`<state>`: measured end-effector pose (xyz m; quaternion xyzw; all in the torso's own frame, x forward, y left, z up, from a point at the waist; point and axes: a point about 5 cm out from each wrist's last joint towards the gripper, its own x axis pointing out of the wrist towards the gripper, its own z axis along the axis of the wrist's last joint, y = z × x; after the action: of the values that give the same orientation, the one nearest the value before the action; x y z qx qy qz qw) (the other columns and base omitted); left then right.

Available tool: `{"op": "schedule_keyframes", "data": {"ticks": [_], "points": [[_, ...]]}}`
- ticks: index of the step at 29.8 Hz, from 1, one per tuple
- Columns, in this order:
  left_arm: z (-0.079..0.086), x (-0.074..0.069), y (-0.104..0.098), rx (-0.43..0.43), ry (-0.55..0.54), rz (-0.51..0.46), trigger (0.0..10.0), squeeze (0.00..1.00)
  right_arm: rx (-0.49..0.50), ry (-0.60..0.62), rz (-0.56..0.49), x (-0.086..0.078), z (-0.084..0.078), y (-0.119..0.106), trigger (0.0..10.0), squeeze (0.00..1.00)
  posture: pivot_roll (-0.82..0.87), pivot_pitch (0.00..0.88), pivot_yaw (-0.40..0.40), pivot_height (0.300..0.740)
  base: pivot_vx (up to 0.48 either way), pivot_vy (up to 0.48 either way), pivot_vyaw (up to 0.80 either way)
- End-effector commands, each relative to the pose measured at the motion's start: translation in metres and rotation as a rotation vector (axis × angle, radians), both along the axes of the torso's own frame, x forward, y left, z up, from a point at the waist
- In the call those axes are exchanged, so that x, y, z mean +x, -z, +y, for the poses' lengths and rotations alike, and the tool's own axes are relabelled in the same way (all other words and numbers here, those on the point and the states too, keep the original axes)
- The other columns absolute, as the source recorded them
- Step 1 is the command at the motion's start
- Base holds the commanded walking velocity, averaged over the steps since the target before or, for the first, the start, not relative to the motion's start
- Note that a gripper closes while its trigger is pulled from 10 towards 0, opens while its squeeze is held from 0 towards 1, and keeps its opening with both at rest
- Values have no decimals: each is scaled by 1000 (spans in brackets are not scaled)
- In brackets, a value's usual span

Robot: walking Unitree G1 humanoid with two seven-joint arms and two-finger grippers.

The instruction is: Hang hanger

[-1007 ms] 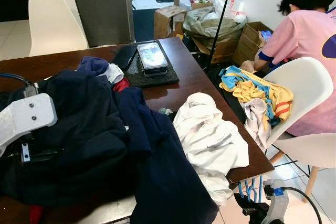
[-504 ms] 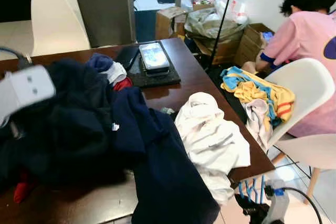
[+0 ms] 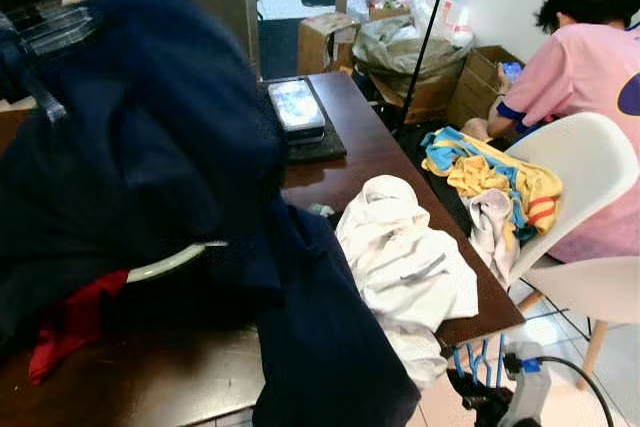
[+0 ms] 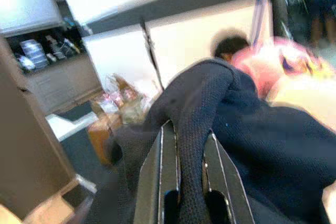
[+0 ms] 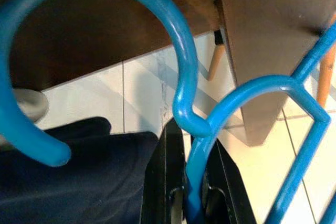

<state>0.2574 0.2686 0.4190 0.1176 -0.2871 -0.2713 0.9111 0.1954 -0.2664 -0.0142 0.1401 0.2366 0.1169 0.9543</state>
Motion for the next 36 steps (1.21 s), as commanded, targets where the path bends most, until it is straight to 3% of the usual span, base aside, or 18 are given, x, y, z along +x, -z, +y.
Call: {"op": "schedule_keyframes", "data": {"ticks": [1, 2, 3, 8, 9, 10, 12, 15, 16, 17, 18, 20, 21, 24, 31, 33, 36], "points": [[10, -9, -22, -96, -39, -112, 3333, 0, 2, -21, -16, 2, 4, -1, 10000, 0, 61, 116, -12, 740, 0, 0, 0], [14, -9, -32, -145, -73, -150, 3098, 0, 2, -20, -16, 3, 4, -2, 10000, 0, 61, 116, -12, 740, 0, 0, 0], [20, -9, -43, -192, -139, -204, 3882, 0, 3, -19, -17, 3, 4, -2, 10000, 0, 61, 117, -13, 740, 0, 0, 0], [27, -9, -54, -232, -204, -255, 3804, 0, 3, -19, -17, 3, 4, -2, 10000, 0, 62, 116, -16, 740, 0, 0, 0], [34, -9, -68, -255, -302, -311, 3725, 0, 3, -19, -17, 3, 4, -2, 10000, 0, 62, 116, -16, 740, 0, 0, 0], [41, -9, -82, -302, -365, -356, 3137, 0, 4, -18, -17, 4, 4, -2, 10000, 0, 66, 115, -14, 740, 0, 0, 0], [41, -6, -98, -295, -440, -412, 2863, 0, 3, -16, -19, 4, 4, -2, 10000, 0, 64, 116, -11, 740, 0, 0, 0], [34, 0, -103, -298, -431, -424, 2235, 0, 3, -12, -21, 4, 4, -2, 10000, 0, 59, 113, -3, 740, 0, 0, 0], [20, 6, -107, -299, -381, -432, 1059, 0, 1, -7, -24, 5, 4, -2, 10000, 0, 57, 113, -1, 740, 0, 0, 0], [20, 6, -107, -299, -381, -432, 1059, 0, 1, -7, -24, 5, 4, -2, 10000, 0, 57, 113, -1, 740, 0, 0, 0], [10, 11, -111, -307, -344, -438, 0, 0, -1, -3, -26, 5, 4, -2, 10000, 0, 55, 111, 0, 740, 0, 0, 0], [-13, 23, -116, -345, -212, -410, 0, 0, -2, 3, -30, 5, 4, -2, 10000, 0, 53, 114, 2, 740, 0, 0, 0], [-13, 23, -116, -345, -212, -410, 0, 0, -2, 3, -30, 5, 4, -2, 10000, 0, 53, 114, 2, 740, 0, 0, 0], [-43, 30, -120, -391, -3, -382, 0, 0, -2, 8, -32, 3, 4, -3, 10000, 0, 52, 120, 1, 740, 0, 0, 0], [-52, 32, -116, -428, 121, -350, 0, 0, 1, 10, -29, 2, 3, -2, 10000, 0, 50, 120, -1, 740, 0, 0, 0], [-54, 27, -116, -488, 226, -334, 0, 0, 1, 9, -27, 0, 3, -2, 10000, 0, 48, 123, -2, 740, 0, 0, 0], [-53, 21, -116, -501, 280, -341, 0, 0, 0, 8, -26, 0, 2, -2, 10000, 0, 51, 125, -2, 740, 0, 0, 0]]}}
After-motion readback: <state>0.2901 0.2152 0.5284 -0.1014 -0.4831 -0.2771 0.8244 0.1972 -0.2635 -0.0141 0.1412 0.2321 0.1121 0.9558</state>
